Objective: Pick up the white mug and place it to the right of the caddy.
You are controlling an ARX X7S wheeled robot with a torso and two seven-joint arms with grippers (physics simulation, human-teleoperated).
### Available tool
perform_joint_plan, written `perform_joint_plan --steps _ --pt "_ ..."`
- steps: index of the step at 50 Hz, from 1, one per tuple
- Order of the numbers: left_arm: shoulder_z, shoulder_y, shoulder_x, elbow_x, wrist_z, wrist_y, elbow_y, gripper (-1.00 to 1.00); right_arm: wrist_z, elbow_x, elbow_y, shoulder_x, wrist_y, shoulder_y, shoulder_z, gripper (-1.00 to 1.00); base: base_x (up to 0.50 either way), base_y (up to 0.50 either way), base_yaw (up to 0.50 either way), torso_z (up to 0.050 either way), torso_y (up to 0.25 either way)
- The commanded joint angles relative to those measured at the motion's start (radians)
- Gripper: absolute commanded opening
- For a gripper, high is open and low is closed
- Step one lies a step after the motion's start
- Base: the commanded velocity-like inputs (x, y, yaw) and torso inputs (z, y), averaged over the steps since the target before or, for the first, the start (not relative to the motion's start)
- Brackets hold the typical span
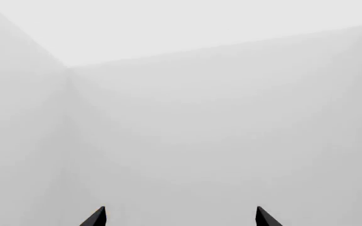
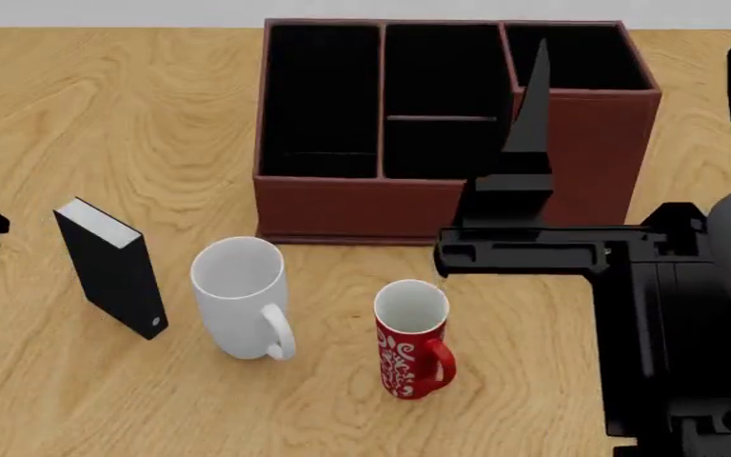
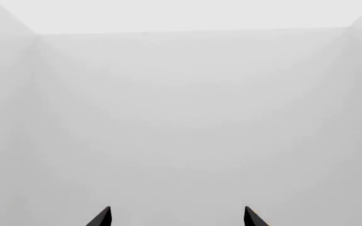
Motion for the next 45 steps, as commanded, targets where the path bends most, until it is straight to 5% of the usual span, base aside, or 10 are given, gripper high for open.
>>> perform_joint_plan --steps 1,45 --pt "-0.006 -0.035 -0.013 -0.007 -0.01 -0.05 0.044 1.0 0.023 0.041 -0.045 0.011 0.082 0.063 0.018 1.0 0.0 0.0 0.0 0.0 0.0" --pt "-0.016 -0.023 -0.025 -0.033 -0.036 -0.057 0.063 1.0 0.04 0.104 -0.018 0.007 0.058 0.049 0.041 1.0 0.0 -0.13 0.0 0.0 0.0"
